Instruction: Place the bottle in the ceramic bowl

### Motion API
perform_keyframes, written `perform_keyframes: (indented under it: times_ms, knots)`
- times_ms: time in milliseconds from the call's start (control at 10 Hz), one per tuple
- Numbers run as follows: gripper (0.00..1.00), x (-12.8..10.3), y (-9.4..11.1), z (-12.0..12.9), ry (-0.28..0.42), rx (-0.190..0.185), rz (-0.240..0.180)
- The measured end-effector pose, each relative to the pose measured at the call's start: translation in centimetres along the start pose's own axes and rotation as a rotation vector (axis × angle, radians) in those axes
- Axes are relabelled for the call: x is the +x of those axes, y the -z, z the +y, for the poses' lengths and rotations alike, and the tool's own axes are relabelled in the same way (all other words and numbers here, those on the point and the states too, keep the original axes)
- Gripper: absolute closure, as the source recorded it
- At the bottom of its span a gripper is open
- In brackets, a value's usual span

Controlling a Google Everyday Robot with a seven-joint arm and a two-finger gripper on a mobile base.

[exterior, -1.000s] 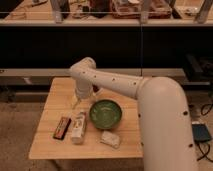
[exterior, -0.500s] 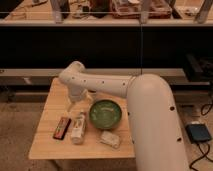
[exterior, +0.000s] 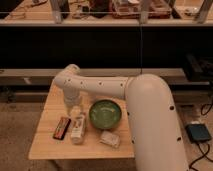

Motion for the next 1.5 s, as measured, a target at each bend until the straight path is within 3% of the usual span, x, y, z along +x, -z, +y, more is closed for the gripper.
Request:
perform_keyframes:
  times_ms: [200,500,600,1200,1500]
  knots:
    - [0.52,-1.1,0.0,0.7,-0.035,-0.026,-0.021]
    - [0.28,-1.8,0.2,0.6,-0.058,-0.033,-0.024]
    - [0.26,-2.1,0.1,0.4,-0.061,-0.030,-0.027]
    - [0.26,-4.0,-2.4,0.6,-0.089,-0.006,-0.079]
    - [0.26,-4.4,-3.2,0.6,-0.065,-0.004,-0.106]
